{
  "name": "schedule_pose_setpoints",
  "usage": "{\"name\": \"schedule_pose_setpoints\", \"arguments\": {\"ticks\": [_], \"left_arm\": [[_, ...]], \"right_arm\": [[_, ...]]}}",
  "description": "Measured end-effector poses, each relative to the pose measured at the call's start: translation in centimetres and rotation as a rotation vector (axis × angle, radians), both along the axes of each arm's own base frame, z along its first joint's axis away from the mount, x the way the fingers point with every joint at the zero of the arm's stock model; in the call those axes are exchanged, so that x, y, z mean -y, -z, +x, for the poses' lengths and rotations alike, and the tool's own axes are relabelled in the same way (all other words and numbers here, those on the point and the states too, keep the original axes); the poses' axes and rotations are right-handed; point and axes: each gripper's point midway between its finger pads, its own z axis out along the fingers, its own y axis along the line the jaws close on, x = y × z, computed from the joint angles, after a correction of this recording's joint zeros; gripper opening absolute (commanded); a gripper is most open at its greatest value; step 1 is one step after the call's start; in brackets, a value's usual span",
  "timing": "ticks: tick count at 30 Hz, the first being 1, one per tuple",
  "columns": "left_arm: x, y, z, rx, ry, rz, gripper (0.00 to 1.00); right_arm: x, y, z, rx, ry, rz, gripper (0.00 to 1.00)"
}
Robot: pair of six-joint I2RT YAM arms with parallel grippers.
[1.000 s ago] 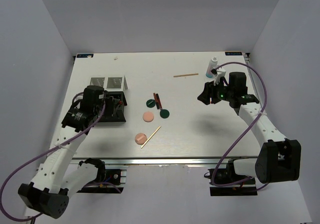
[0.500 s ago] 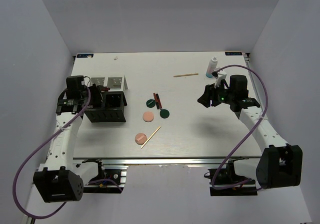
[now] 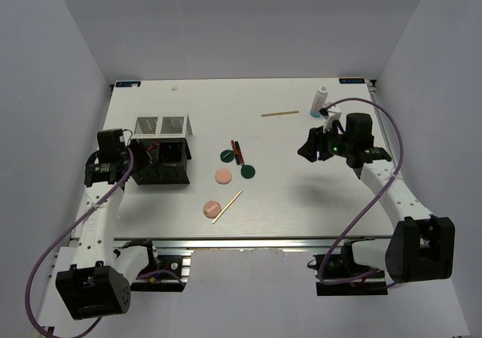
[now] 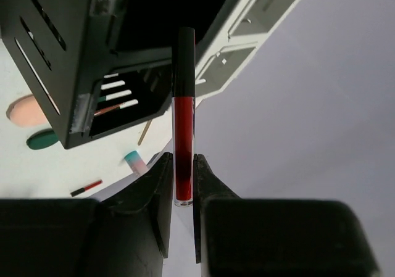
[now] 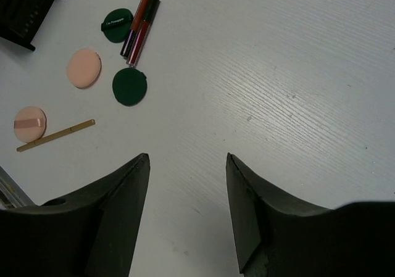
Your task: Organize the makeup
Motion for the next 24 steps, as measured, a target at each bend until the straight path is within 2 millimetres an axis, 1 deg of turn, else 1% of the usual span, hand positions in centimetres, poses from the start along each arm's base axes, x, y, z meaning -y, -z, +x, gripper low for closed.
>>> {"name": "schedule_pose_setpoints", "arguments": {"ticks": [1, 2, 4, 5, 7, 9, 12, 14, 16, 17, 18, 20, 21, 22, 23, 24], "left_arm": [[-0.1, 0.2, -0.1, -0.002, -0.009, -0.002, 0.1], [-0.3, 0.5, -0.3, -0.003, -0.02, -0.002, 0.2], [-0.7, 1.8, -0.5, -0.015, -0.041, -0.002, 0.31], [-0.9, 2.5, -0.6, -0.026, -0.048, -0.003, 0.42], [-1.1, 3.9, -0.8, -0.052, -0.061, -0.006, 0.52], [-1.4, 4.4, -0.6, -0.057, -0.071, -0.01, 0.61], [-1.7, 4.0, 0.1, -0.029, -0.076, -0.008, 0.63], [-1.8, 3.4, 0.6, 0.004, -0.067, 0.001, 0.62], [-1.6, 2.9, 0.9, 0.025, -0.034, 0.021, 0.44], [-1.4, 2.5, 1.3, 0.041, -0.007, 0.036, 0.35], [-1.2, 1.8, 1.7, 0.064, 0.029, 0.057, 0.2], [-0.6, -0.2, 3.2, 0.152, 0.123, 0.112, 0.17], [-0.1, -1.4, 3.9, 0.212, 0.187, 0.155, 0.19], [0.3, -2.4, 4.4, 0.264, 0.239, 0.191, 0.34], [0.8, -3.7, 4.9, 0.331, 0.299, 0.234, 0.47], [1.3, -4.7, 5.1, 0.392, 0.359, 0.282, 0.57]], "right_arm": [[0.0, 0.1, 0.0, -0.004, 0.0, 0.0, 0.59], [0.0, 0.3, 0.0, -0.01, -0.001, 0.0, 0.6], [-0.1, 0.7, 0.1, -0.022, -0.004, -0.002, 0.61], [-0.1, 0.9, 0.1, -0.027, -0.006, -0.003, 0.61], [-0.1, 1.1, 0.4, -0.03, -0.013, -0.011, 0.62], [-0.2, 1.2, 0.8, -0.028, -0.02, -0.018, 0.62], [-0.4, 1.3, 1.5, -0.028, -0.028, -0.029, 0.62], [-0.6, 1.6, 1.9, -0.03, -0.027, -0.048, 0.6], [-1.0, 2.1, 2.2, -0.032, -0.019, -0.081, 0.56], [-2.1, 2.3, 2.4, -0.031, -0.038, -0.099, 0.55], [-3.1, 2.5, 2.7, -0.032, -0.048, -0.118, 0.53], [-6.0, 2.9, 2.9, -0.046, -0.093, -0.135, 0.47], [-7.7, 2.9, 3.3, -0.055, -0.112, -0.133, 0.45], [-9.3, 3.1, 3.8, -0.071, -0.128, -0.126, 0.41], [-11.1, 3.1, 4.3, -0.086, -0.144, -0.116, 0.4], [-12.6, 3.3, 4.9, -0.1, -0.151, -0.109, 0.4]]}}
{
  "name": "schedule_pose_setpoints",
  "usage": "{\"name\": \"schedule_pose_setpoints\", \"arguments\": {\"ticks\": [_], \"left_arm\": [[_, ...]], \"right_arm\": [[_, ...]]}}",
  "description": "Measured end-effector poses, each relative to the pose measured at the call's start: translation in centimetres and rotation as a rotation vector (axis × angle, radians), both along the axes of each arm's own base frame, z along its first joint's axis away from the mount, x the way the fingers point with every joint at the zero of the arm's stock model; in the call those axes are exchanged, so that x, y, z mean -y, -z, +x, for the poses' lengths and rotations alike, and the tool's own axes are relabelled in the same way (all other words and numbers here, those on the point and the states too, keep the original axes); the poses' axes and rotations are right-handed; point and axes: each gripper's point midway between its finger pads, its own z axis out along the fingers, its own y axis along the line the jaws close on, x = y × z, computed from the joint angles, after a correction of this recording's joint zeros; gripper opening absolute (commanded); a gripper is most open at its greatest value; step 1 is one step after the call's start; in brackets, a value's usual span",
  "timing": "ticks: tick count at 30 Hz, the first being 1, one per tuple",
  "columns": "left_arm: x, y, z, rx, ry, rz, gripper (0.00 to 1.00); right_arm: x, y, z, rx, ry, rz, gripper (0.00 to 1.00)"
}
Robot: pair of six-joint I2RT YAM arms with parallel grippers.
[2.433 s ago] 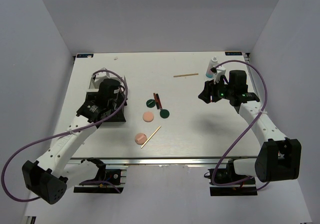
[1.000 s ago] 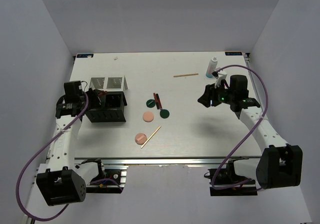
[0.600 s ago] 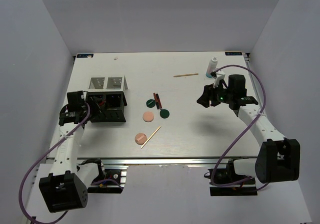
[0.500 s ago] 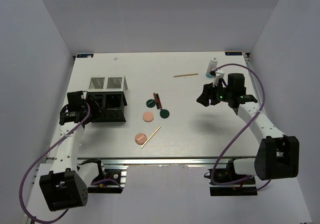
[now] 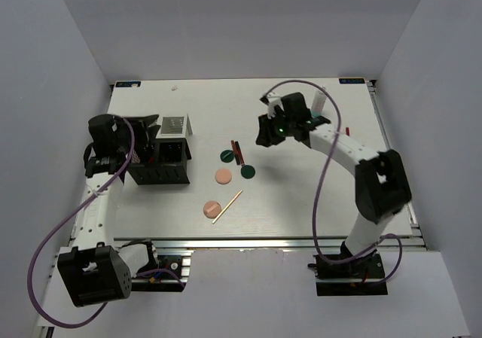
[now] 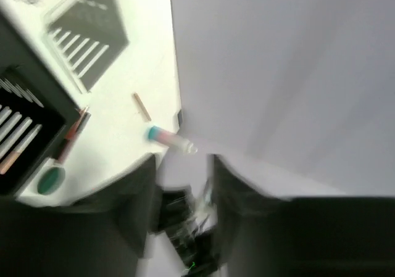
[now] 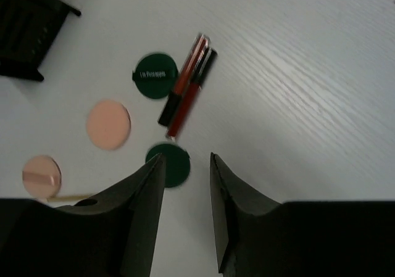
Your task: Organize the makeup
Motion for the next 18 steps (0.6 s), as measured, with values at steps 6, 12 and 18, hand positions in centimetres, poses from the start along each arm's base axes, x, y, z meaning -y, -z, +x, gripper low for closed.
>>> {"name": "schedule_pose_setpoints", "arguments": {"ticks": [6, 12, 18], "left_arm": [[1.9, -3.4, -0.9, 0.192, 0.245, 0.316, 0.84], [2.3, -5.2, -4.1, 0.295, 0.325, 0.543, 0.88], [2.3, -4.9, -6.3, 0.32, 0.346, 0.623, 0.88]], "right_arm": [[-7.2, 3.0, 4.1, -0.091, 0.047, -0.037, 0.44], [-9.4, 7.5, 4.1, -0.139, 0.085, -0.145, 0.44], [-8.9, 8.4, 4.1, -0.13, 0.121, -0.198, 0.43]]}}
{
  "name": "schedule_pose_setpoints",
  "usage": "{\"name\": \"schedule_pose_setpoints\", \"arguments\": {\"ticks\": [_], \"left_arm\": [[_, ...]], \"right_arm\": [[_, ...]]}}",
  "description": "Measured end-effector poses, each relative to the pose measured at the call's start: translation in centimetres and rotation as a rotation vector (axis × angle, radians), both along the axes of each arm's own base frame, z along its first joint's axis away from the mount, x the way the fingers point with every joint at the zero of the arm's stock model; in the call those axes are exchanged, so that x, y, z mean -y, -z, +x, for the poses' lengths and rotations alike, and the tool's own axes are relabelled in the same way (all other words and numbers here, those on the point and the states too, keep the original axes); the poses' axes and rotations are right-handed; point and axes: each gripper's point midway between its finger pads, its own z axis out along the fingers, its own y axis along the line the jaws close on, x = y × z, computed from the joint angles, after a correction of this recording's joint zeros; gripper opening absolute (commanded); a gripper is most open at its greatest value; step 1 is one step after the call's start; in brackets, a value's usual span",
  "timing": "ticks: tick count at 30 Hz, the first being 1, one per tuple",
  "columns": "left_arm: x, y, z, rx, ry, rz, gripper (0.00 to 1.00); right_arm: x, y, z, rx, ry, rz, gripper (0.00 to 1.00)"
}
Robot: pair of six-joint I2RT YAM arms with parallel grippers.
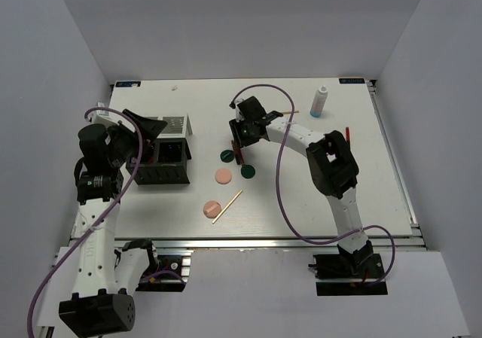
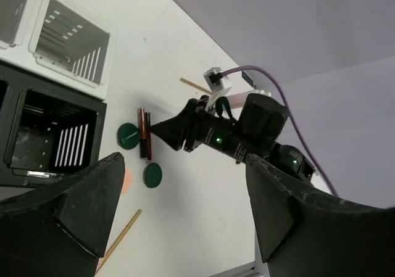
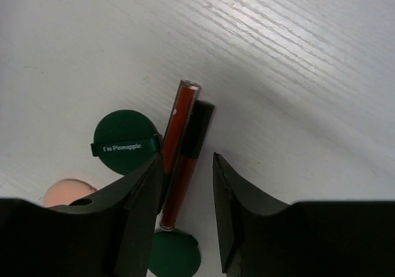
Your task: Organize the makeup
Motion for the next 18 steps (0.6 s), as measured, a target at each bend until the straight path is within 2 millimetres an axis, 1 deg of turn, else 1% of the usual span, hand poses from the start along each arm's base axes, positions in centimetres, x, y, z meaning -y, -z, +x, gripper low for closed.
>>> {"name": "schedule_pose_setpoints", "arguments": {"ticks": [4, 7, 13, 18], "left_arm": [[0.0, 1.3, 0.0, -0.039, 0.005, 0.011, 0.88], [-0.1, 1.8, 0.1, -0.055, 0.009, 0.017, 0.88], [-0.1, 2.2, 0.1, -0.064, 0.016, 0.025, 0.89], [0.0, 2.0, 0.0, -0.057, 0.021, 0.028, 0.89]], "right_arm": [[0.7, 0.3, 0.5, 0.014, 0.027, -0.027, 0.43], [1.0, 0.4, 0.8, 0.022, 0.039, -0.037, 0.42], [1.0, 1.6, 0.8, 0.012, 0.041, -0.052, 0.42], [1.0, 2.2, 0.7, 0.008, 0.045, -0.062, 0.42]]}}
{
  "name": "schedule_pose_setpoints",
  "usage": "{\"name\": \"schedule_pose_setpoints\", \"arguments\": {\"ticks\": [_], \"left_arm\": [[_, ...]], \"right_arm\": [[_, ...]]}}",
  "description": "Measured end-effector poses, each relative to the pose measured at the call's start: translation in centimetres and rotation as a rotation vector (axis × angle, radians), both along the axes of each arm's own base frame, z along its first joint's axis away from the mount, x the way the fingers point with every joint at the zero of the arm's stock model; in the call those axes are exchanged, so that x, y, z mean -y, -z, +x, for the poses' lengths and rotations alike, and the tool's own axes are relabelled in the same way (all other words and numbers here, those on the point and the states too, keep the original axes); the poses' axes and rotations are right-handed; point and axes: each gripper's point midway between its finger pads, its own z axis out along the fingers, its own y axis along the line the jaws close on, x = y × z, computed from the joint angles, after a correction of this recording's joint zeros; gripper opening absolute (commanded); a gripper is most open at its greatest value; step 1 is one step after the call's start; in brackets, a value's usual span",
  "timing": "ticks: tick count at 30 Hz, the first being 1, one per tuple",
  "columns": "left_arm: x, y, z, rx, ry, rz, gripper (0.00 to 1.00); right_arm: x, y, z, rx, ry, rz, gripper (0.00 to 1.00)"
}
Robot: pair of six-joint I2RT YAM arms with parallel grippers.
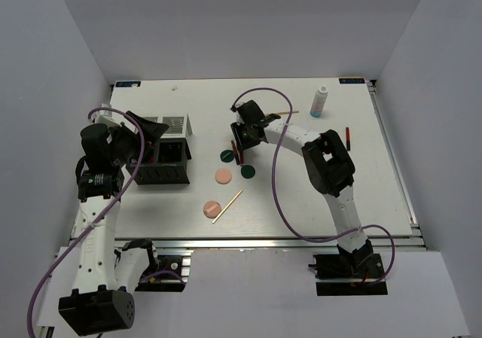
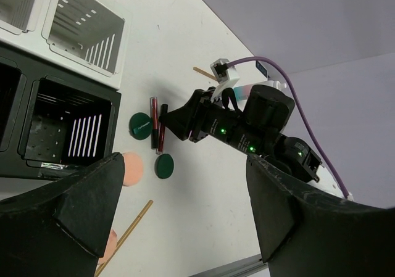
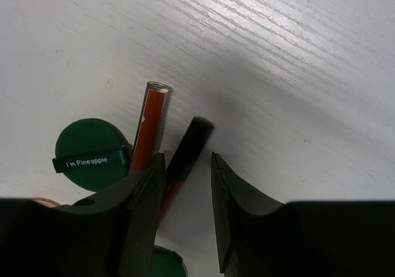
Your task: Organize the makeup
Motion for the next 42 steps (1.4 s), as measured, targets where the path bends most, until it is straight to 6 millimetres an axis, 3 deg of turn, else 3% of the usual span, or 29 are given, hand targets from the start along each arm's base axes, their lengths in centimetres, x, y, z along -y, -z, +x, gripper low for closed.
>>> {"name": "schedule_pose_setpoints", "arguments": {"ticks": [7, 15, 20, 24, 28, 32, 34, 37, 42], "left_arm": [[0.0, -0.1, -0.3, 0.008, 0.0, 0.001, 0.89], [0.0, -0.1, -0.3, 0.007, 0.0, 0.001, 0.89], [0.1, -0.1, -0.5, 0.008, 0.0, 0.002, 0.89], [0.1, -0.2, -0.6, 0.009, 0.004, 0.011, 0.89], [0.0, -2.1, -0.7, 0.07, 0.003, 0.03, 0.89], [-0.1, -6.6, -1.5, 0.256, -0.015, 0.062, 0.9], [-0.1, -9.2, -2.4, 0.363, -0.024, 0.074, 0.9], [0.0, -12.9, -3.6, 0.493, -0.03, 0.087, 0.91], [0.2, -16.5, -4.4, 0.581, -0.022, 0.099, 0.91]], "right_arm": [[0.1, 0.3, 0.0, 0.006, 0.008, -0.017, 0.37], [0.9, 0.6, 0.9, 0.053, 0.035, -0.058, 0.0], [1.3, 0.4, 1.6, 0.054, 0.045, -0.038, 0.0], [1.6, -0.8, 2.7, 0.003, 0.003, 0.076, 0.0], [0.3, -5.2, 4.4, 0.049, -0.147, 0.305, 0.0], [-3.8, -13.3, 3.2, 0.189, -0.396, 0.548, 0.0], [-6.7, -17.4, 1.0, 0.271, -0.549, 0.646, 0.0], [-12.2, -22.7, -4.1, 0.388, -0.778, 0.777, 0.0], [-20.7, -28.5, -12.9, 0.527, -1.039, 0.977, 0.0]]}}
